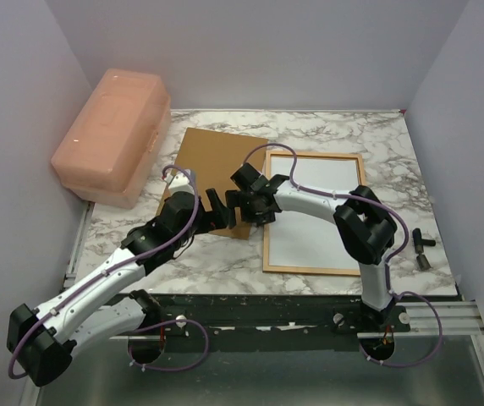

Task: Put the photo into the frame

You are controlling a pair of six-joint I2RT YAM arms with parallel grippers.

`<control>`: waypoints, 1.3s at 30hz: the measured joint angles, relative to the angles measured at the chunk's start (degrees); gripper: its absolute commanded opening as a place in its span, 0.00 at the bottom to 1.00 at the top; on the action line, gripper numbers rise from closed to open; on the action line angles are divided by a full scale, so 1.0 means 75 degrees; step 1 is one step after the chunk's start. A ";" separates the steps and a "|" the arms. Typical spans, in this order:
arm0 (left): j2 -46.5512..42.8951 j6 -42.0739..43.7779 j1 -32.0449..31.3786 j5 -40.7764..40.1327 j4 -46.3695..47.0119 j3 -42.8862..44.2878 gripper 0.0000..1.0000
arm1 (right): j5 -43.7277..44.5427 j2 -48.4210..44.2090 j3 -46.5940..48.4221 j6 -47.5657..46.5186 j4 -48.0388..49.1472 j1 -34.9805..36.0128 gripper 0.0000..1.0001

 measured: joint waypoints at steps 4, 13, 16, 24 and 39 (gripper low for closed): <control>0.0554 0.0041 0.0289 0.0181 -0.0178 0.0131 0.95 | 0.0117 -0.0131 -0.0207 -0.0006 0.0085 -0.0181 1.00; 0.1594 -0.0181 0.1352 0.1046 -0.0560 0.0163 0.95 | 0.0399 -0.0466 -0.0659 -0.0326 0.0020 -0.0836 1.00; 0.1833 -0.0318 0.1670 0.1250 -0.0702 0.0166 0.95 | 0.0463 -0.0507 -0.0720 -0.0522 0.0052 -0.0778 1.00; 0.2168 -0.0554 0.2122 0.1489 -0.1204 0.0178 0.95 | 0.0994 -0.0367 -0.0600 -0.0906 -0.0166 0.0119 1.00; 0.1772 -0.0717 0.2588 0.1489 -0.1326 -0.0184 0.95 | 0.1405 -0.0076 -0.0210 -0.0871 -0.0146 0.0935 1.00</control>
